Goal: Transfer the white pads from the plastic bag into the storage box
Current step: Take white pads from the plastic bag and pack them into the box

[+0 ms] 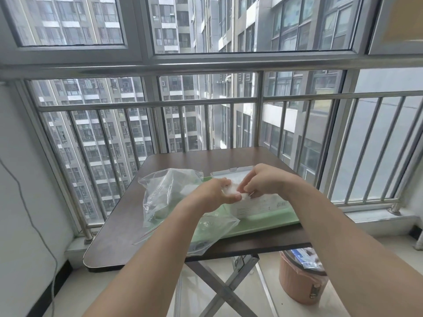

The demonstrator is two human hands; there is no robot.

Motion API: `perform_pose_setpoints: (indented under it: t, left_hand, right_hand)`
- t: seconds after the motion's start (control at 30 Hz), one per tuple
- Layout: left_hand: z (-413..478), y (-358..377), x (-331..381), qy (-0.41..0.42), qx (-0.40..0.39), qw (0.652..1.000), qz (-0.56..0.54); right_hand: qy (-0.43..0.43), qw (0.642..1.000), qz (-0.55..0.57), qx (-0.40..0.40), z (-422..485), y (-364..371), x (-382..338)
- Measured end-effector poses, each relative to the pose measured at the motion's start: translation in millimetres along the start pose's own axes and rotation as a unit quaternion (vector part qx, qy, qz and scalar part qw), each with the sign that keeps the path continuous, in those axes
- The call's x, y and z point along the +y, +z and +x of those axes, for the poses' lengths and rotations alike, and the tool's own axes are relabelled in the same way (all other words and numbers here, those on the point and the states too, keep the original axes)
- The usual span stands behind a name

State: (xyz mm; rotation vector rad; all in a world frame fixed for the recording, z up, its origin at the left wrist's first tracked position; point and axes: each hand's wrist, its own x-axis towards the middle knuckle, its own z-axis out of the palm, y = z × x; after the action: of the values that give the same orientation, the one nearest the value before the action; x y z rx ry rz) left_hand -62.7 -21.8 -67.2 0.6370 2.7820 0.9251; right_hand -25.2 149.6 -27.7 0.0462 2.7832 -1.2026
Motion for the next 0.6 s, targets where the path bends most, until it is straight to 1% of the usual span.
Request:
perform_pose_setpoints:
  t: [0.13, 0.23, 0.3, 0.33, 0.4, 0.43, 0.47, 0.5, 0.57, 0.6]
  left_hand:
    - [-5.6, -2.9, 7.6, 0.005, 0.006, 0.998, 0.055]
    - [-13.0, -8.4, 12.4, 0.012, 0.042, 0.993, 0.113]
    - [-22.6, -17.6, 14.8, 0.035, 0.064, 0.992, 0.104]
    - [-29.9, -24.5, 15.0, 0.048, 0.066, 0.993, 0.086]
    - [-51.0, -40.8, 13.3, 0.079, 0.062, 0.993, 0.056]
    - [-64.0, -48.9, 9.5, 0.094, 0.058, 0.993, 0.05]
    - [-76.7, -56.3, 4.0, 0.106, 0.053, 0.992, 0.051]
    - [-89.6, -63.6, -2.1, 0.113, 0.052, 0.991, 0.055]
    - [-112.9, -73.6, -15.0, 0.113, 0.053, 0.989, 0.085]
    - [-119.9, -75.9, -20.7, 0.109, 0.052, 0.986, 0.119]
  right_hand:
    - [-0.005, 0.998, 0.048, -0.031, -7.8, -5.2, 1.8]
    - [-0.003, 0.998, 0.052, -0.02, -12.4, -6.8, 3.3]
    - [-0.008, 0.999, 0.029, 0.017, -18.3, -6.8, 4.1]
    - [-0.02, 0.998, 0.005, 0.051, -21.4, -6.8, 3.9]
    - [-0.055, 0.99, -0.023, 0.125, -29.0, -6.8, -1.1]
    - [-0.079, 0.987, -0.013, 0.141, -35.9, -5.6, -6.7]
    - [-0.103, 0.985, 0.007, 0.136, -43.6, -3.5, -13.3]
    - [-0.128, 0.985, 0.03, 0.113, -52.7, -0.4, -21.6]
    - [-0.171, 0.983, 0.052, 0.038, -70.3, 10.3, -36.4]
    - [-0.183, 0.982, 0.048, -0.003, -78.0, 16.8, -42.8]
